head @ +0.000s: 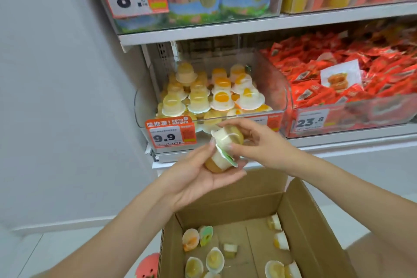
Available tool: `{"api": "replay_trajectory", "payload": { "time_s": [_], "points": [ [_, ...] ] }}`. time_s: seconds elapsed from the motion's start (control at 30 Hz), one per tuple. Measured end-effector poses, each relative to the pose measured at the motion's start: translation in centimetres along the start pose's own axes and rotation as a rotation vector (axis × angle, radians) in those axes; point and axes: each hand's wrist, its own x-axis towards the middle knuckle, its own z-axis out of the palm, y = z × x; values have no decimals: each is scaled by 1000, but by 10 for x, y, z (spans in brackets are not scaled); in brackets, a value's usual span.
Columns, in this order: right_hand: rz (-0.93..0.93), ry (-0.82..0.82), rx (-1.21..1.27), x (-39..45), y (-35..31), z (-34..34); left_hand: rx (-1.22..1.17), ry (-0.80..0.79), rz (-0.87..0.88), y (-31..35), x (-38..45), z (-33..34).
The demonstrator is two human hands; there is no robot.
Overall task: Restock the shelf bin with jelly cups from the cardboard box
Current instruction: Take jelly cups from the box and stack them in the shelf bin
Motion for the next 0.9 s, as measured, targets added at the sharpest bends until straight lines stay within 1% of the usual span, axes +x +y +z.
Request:
{"api": "replay_trajectory", "payload": {
  "time_s": [0.07,0.1,0.23,0.33,0.37,0.47,0.57,0.67,0.73,0.77,0.8,0.83,0.9],
  "points": [
    [1,-54,7,3,-1,-1,-123,4,6,1,0,1],
    [2,-81,10,4,-1,-2,-143,11,-2,2,1,-1],
    [-5,-115,11,7,-1,-5,14,8,-6,6,0,-8],
    [-21,-122,-40,7,-6,-7,10,-100,36,12,-3,-7],
    [-25,-133,-69,7,-7,-8,16,-113,47,12,-3,-7],
    [-25,-149,-123,5,-11,-9,57,-99,32,11,-1,-5],
    [-33,-108,-73,2,-14,-9,106,-116,-4,11,-1,-3],
    [-44,-124,-60,1,-18,-8,104,-137,-42,13,-4,-1],
    [-54,-110,-42,1,-22,-5,119,-126,-25,16,-7,1],
    [-63,-83,-41,3,-25,-2,138,-92,8,19,-9,2],
    [-76,-35,-44,7,-30,1,184,-46,44,24,-10,5],
    [-89,28,-54,14,-35,4,284,7,95,30,-12,7],
    [-129,164,-153,39,-44,4,648,174,218,43,-14,6]
  ]
}}
